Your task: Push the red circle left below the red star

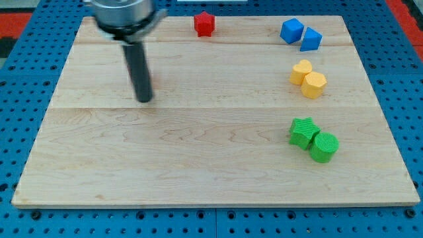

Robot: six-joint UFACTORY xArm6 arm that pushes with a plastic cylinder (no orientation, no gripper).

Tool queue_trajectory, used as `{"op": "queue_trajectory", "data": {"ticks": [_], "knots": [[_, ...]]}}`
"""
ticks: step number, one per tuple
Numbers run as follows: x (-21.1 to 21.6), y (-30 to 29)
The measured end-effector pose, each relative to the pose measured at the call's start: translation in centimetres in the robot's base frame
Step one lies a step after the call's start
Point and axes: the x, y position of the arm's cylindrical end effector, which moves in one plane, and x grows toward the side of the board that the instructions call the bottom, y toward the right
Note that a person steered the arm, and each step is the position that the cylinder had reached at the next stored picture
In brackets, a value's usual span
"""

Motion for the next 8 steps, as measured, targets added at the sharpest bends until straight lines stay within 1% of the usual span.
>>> {"op": "queue_trajectory", "data": {"ticks": [1,2,3,4,5,6,7,8], "knots": [[-3.4,-1.2],[-5.7,4.6],[-9.1,5.5],[-10.1,5.0],[-10.9,2.2],[-13.8,2.7],[-14.4,1.6],[-17.1,2.8]]}}
